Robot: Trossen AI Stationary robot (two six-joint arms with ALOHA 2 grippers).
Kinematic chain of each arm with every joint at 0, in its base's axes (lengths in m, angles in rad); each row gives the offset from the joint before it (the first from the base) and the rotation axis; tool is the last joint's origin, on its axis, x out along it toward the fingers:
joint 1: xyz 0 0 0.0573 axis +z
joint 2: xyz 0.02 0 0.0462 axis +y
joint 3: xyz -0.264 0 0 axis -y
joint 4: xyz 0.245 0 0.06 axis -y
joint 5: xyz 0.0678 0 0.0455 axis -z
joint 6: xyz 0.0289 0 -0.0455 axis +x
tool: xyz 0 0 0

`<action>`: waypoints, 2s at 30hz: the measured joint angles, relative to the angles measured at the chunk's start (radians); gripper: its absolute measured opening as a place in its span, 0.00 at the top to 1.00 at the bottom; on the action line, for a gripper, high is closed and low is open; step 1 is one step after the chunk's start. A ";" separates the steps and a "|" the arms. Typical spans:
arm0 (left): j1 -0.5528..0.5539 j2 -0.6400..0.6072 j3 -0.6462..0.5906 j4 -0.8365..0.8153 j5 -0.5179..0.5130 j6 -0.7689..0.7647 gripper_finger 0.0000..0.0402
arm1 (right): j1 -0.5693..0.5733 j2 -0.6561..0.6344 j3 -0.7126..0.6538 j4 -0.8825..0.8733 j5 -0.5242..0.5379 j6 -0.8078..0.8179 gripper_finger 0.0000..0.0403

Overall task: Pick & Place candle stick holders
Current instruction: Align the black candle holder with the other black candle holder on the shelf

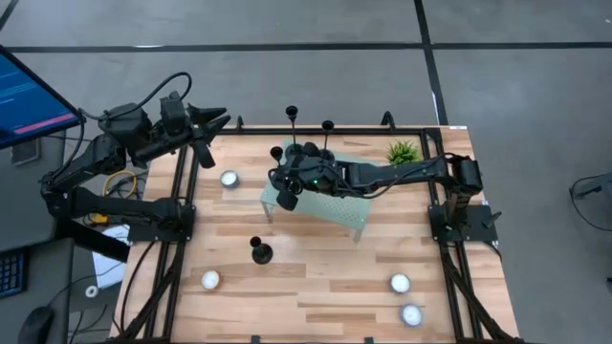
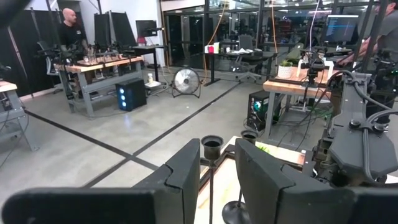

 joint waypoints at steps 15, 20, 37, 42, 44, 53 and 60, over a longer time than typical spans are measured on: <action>0.000 0.000 0.000 0.000 0.000 0.027 0.75 | 0.009 0.000 0.094 -0.130 0.005 -0.003 0.46; 0.000 0.000 0.000 -0.002 0.010 0.027 0.75 | 0.014 -0.005 0.157 -0.289 0.008 0.005 0.42; 0.000 0.029 0.000 -0.539 0.241 -0.210 0.37 | 0.342 -0.347 0.183 -0.911 0.066 0.340 0.47; -0.003 0.114 0.000 -0.724 0.306 -0.383 0.32 | 0.500 -0.401 0.183 -1.022 0.205 0.555 0.47; -0.019 0.148 0.000 -0.783 0.323 -0.414 0.32 | 0.558 -0.415 0.183 -1.066 0.249 0.639 0.47; -0.212 0.230 -0.011 -0.893 0.335 -0.541 0.35 | 0.727 -0.431 0.183 -1.158 0.374 0.890 0.47; -0.453 0.202 -0.141 -0.882 0.340 -0.759 0.35 | 0.791 -0.423 0.182 -1.211 0.417 0.987 0.47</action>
